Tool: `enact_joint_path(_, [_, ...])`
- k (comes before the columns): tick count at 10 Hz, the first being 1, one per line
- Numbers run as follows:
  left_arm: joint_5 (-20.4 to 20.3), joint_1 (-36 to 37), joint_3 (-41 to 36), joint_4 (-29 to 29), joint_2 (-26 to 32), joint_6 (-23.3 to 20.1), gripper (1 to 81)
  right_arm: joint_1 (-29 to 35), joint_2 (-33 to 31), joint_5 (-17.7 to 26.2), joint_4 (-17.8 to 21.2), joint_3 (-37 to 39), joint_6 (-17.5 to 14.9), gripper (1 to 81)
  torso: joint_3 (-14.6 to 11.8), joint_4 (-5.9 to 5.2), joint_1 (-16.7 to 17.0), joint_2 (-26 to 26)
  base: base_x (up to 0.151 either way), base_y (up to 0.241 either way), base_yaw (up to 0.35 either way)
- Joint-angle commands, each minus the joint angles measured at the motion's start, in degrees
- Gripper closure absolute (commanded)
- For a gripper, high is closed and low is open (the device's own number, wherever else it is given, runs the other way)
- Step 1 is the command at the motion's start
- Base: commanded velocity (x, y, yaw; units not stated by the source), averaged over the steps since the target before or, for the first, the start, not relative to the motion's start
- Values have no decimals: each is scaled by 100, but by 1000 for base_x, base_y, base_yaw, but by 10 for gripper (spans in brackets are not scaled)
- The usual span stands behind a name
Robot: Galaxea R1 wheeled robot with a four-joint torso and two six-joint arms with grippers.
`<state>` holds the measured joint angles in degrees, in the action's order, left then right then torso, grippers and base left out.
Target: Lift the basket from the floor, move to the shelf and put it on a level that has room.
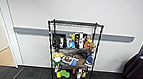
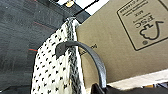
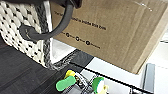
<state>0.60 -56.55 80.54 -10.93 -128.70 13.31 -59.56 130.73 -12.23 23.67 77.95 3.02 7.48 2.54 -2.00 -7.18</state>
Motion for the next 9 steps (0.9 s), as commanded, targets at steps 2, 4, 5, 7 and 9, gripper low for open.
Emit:
enact_joint_path(2, [-16,667,-416,21,142,-4,811,590,-62,221,-276,-387,-21,811,0,0,2,0,81,0,0])
enact_joint_path(4, [-24,667,-416,21,142,-4,811,590,-53,221,-276,-387,-21,811,-5,0,18,-9,111,0,0])
enact_joint_path(5, [-16,667,-416,21,142,-4,811,590,-53,221,-276,-378,-21,811,-2,0,11,-6,112,0,0])
enact_joint_path(7, [-16,667,-416,21,142,-4,811,590,-44,221,-276,-378,-21,811,-5,0,11,-6,116,0,0])
enact_joint_path(9, [-16,667,-434,21,151,-4,811,581,-53,221,-276,-387,-21,811,-5,0,13,-9,123,0,0])
